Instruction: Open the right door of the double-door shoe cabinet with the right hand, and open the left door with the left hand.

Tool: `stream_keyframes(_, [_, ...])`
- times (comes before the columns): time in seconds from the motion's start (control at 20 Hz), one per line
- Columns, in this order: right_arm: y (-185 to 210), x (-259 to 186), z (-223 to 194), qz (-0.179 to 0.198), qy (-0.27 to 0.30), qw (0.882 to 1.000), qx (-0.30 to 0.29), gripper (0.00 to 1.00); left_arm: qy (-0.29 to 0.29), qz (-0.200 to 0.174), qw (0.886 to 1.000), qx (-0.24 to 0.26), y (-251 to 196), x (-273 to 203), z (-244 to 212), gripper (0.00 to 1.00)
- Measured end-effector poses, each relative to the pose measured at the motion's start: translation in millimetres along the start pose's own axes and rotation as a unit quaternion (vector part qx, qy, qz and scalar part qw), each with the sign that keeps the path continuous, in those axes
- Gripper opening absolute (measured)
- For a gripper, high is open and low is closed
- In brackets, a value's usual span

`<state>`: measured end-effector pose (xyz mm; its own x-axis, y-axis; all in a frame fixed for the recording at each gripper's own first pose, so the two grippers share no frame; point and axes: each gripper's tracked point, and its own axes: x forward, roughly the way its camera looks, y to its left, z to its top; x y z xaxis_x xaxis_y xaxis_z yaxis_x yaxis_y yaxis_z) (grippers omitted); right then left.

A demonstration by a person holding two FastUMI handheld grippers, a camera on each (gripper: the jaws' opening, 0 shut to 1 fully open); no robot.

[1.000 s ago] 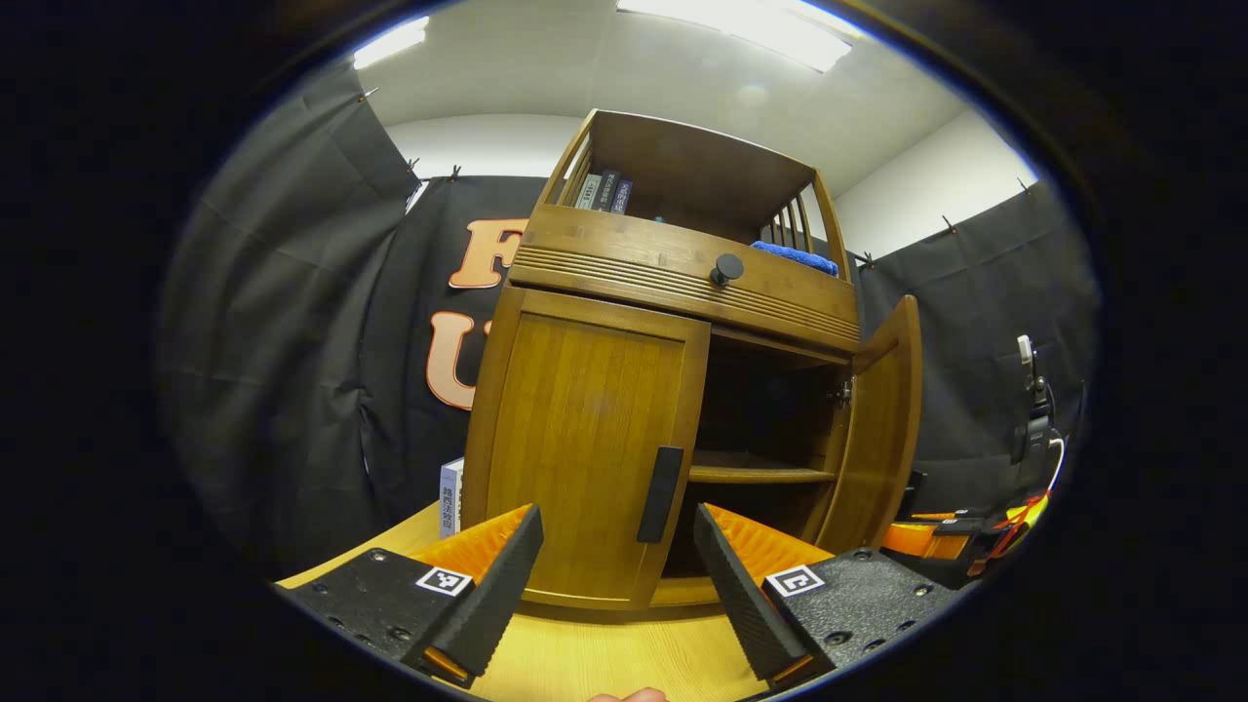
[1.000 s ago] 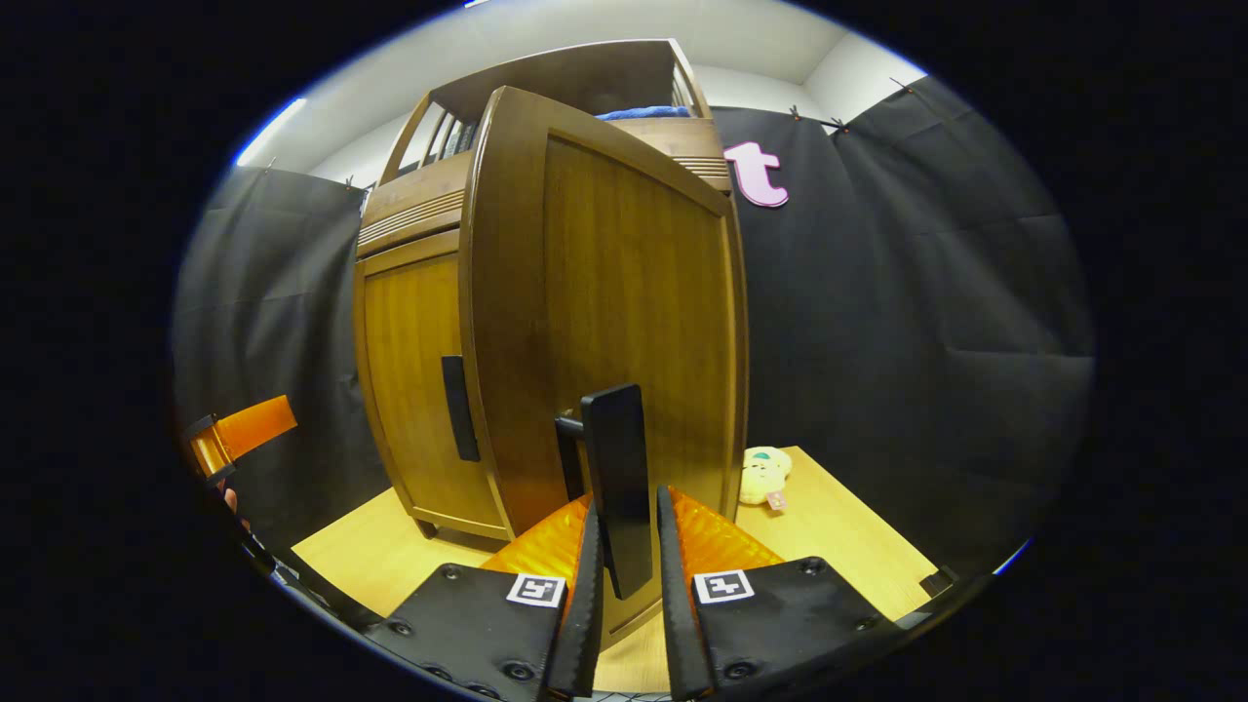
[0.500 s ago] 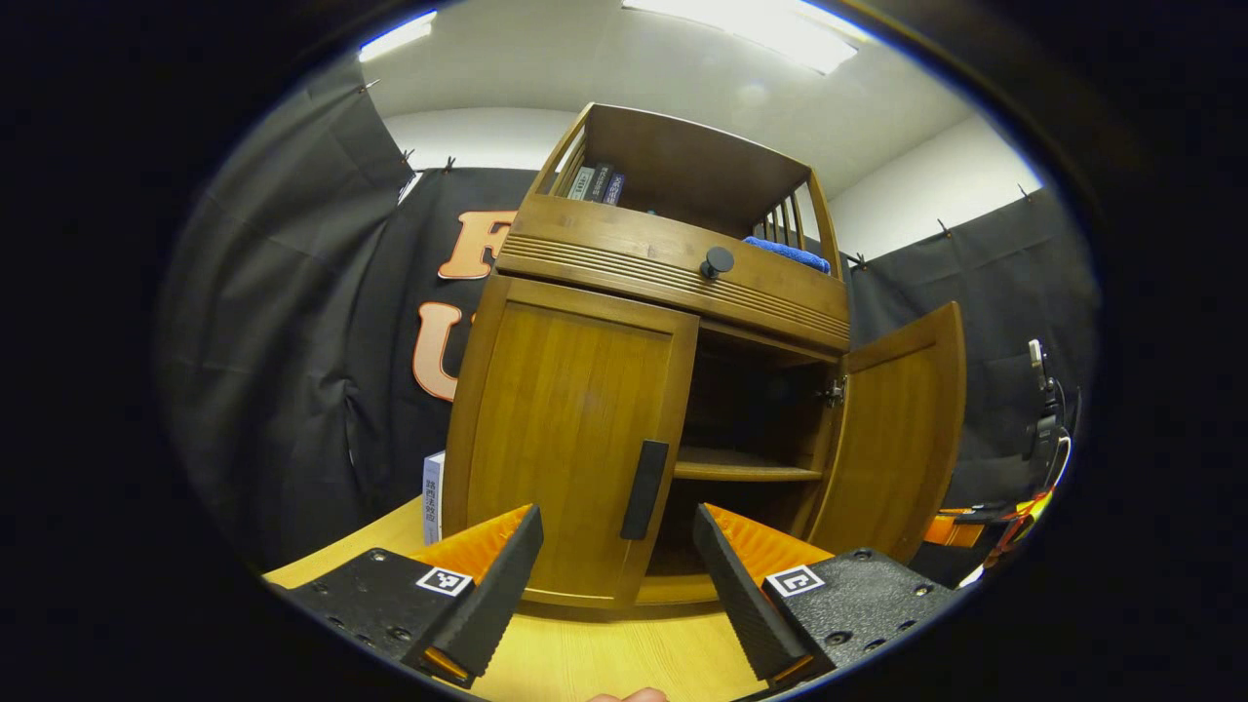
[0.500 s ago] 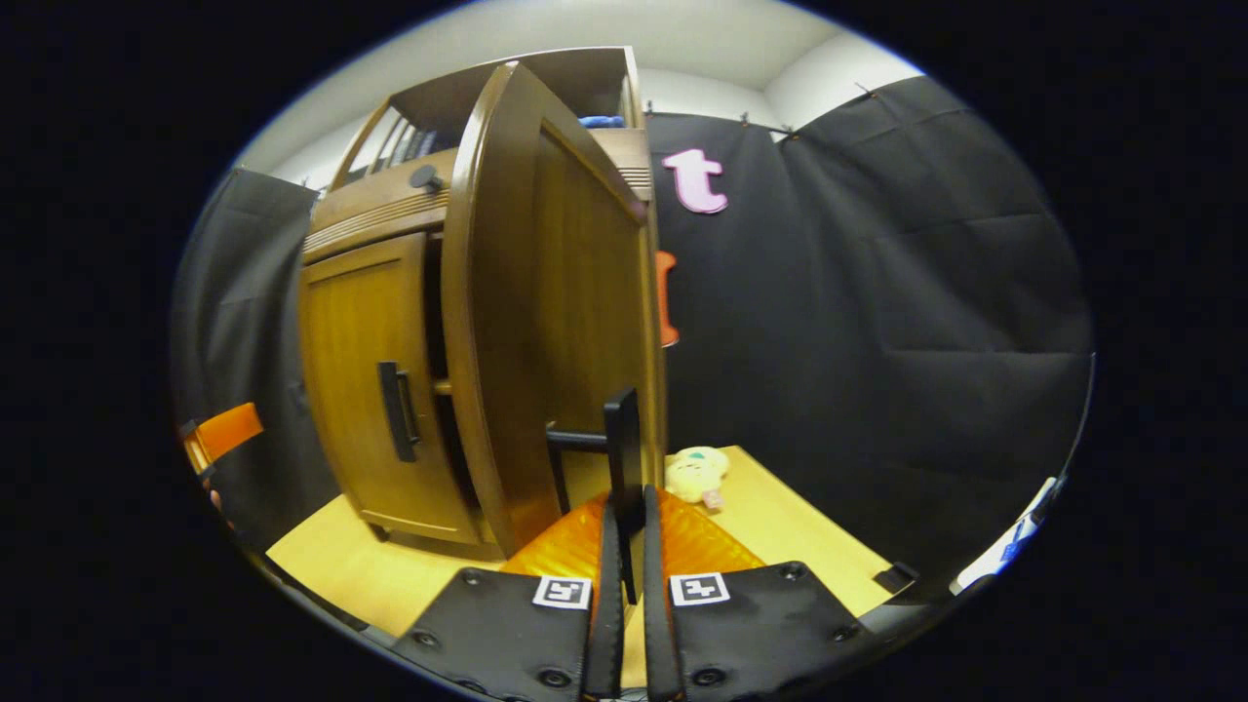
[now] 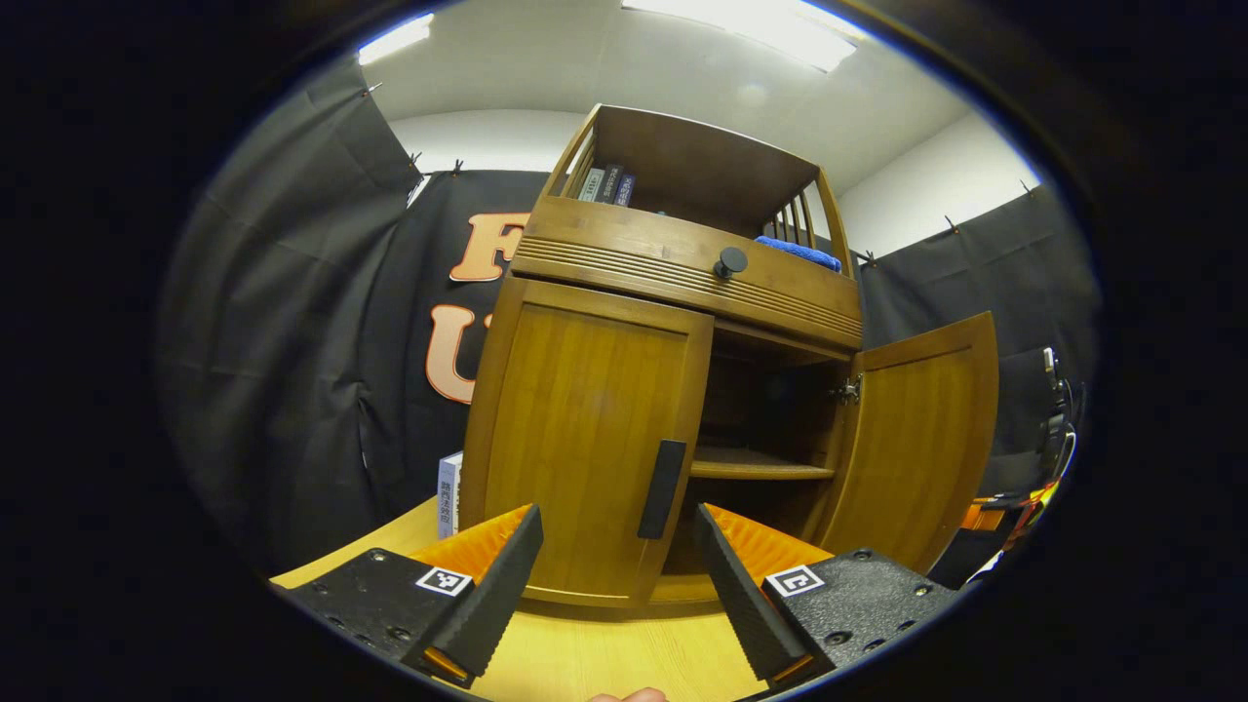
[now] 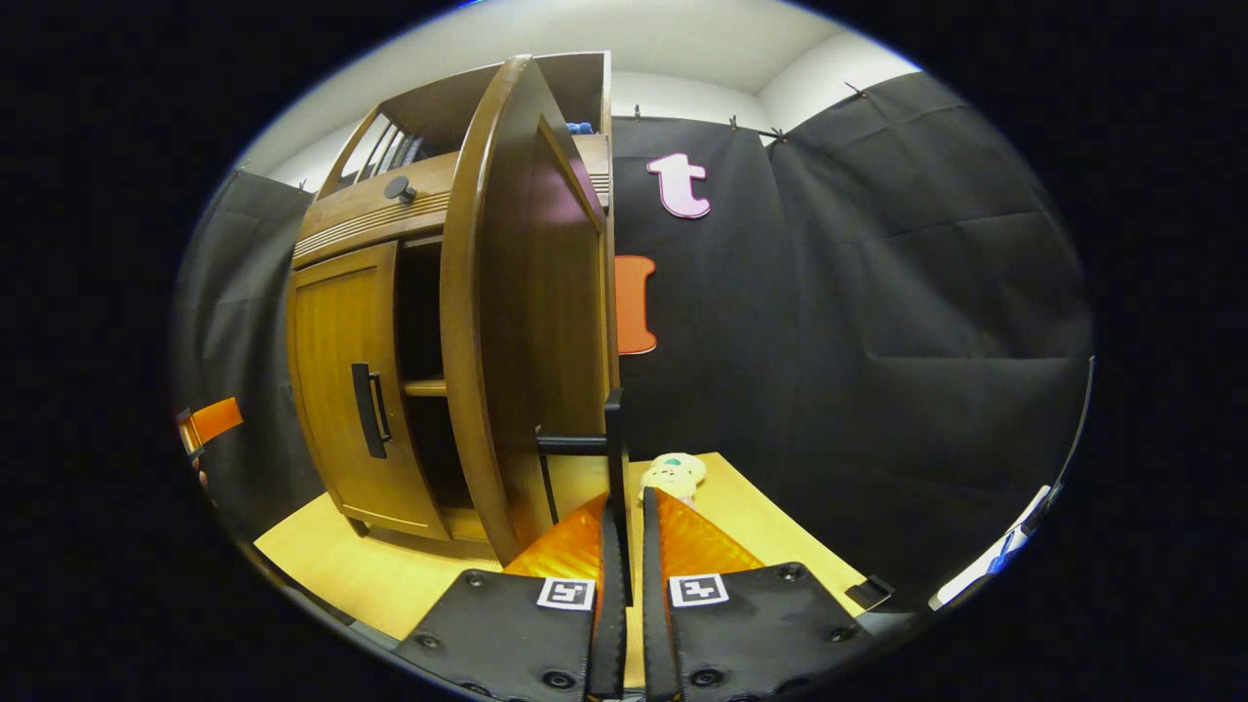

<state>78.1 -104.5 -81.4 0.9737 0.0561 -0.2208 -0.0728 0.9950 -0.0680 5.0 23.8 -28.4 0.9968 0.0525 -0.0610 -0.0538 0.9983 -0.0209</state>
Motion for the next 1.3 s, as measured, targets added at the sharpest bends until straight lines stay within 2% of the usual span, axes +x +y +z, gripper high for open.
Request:
stream_keyframes(0.05, [-3.6, 0.9, 0.4, 0.007, 0.003, 1.000, -0.003, 0.20, -0.001, 0.004, 1.000, 0.003, 3.0, -0.6, 1.3, 0.98])
stream_keyframes(0.1, [-7.3, 0.8, 0.8, 0.013, 0.005, 1.000, -0.005, 0.14, -0.003, 0.009, 1.000, 0.007, 6.6, -0.6, 2.7, 0.98])
stream_keyframes(0.15, [-10.6, 2.2, 1.7, 0.020, 0.006, 1.000, -0.004, 0.14, -0.005, 0.014, 1.000, 0.010, 11.1, -0.6, 4.1, 0.94])
stream_keyframes(0.25, [-18.7, 2.9, 1.6, 0.035, 0.006, 0.999, 0.001, 0.14, -0.008, 0.022, 1.000, 0.012, 17.2, 0.1, 6.1, 0.94])
stream_keyframes(0.3, [-23.1, 4.1, 2.2, 0.043, 0.008, 0.999, 0.004, 0.14, -0.008, 0.025, 1.000, 0.013, 19.7, 0.3, 6.9, 0.98])
stream_keyframes(0.6, [-44.4, 11.3, 1.7, 0.088, 0.013, 0.996, 0.007, 0.15, -0.009, 0.031, 0.999, 0.015, 23.5, -1.4, 6.7, 0.98])
stream_keyframes(0.8, [-46.2, 10.5, 2.3, 0.105, 0.006, 0.994, 0.005, 0.15, -0.006, 0.029, 0.999, 0.016, 22.9, -3.5, 3.5, 0.92])
stream_keyframes(0.9, [-42.1, 6.6, -1.1, 0.105, 0.004, 0.994, 0.000, 0.15, -0.005, 0.030, 0.999, 0.015, 22.7, -5.5, 2.9, 0.92])
stream_keyframes(0.95, [-45.5, 3.7, -4.0, 0.095, 0.006, 0.995, -0.001, 0.14, -0.005, 0.031, 0.999, 0.015, 23.5, -6.8, 2.9, 0.92])
stream_keyframes(1.0, [-51.4, -1.8, -4.2, 0.088, 0.005, 0.996, 0.004, 0.09, -0.005, 0.031, 0.999, 0.016, 23.5, -6.8, 2.1, 0.98])
stream_keyframes(1.05, [-57.9, -6.1, -8.0, 0.071, 0.004, 0.997, 0.006, 0.09, -0.004, 0.031, 0.999, 0.016, 23.7, -5.9, 1.7, 0.95])
stream_keyframes(1.1, [-66.0, -11.3, -9.5, 0.054, 0.002, 0.999, 0.005, 0.09, -0.003, 0.030, 0.999, 0.017, 23.5, -5.3, 0.8, 0.98])
stream_keyframes(1.15, [-69.8, -20.2, -11.2, 0.043, 0.000, 0.999, 0.006, 0.22, -0.001, 0.028, 0.999, 0.017, 22.7, -3.2, -0.4, 0.94])
stream_keyframes(1.25, [-73.1, -35.9, -12.9, 0.015, -0.005, 1.000, 0.003, 0.22, 0.003, 0.021, 1.000, 0.015, 18.6, 1.7, -2.8, 0.94])
stream_keyframes(1.3, [-73.2, -43.3, -12.3, 0.004, -0.006, 1.000, 0.001, 0.11, 0.004, 0.017, 1.000, 0.014, 16.3, 5.3, -3.5, 0.94])
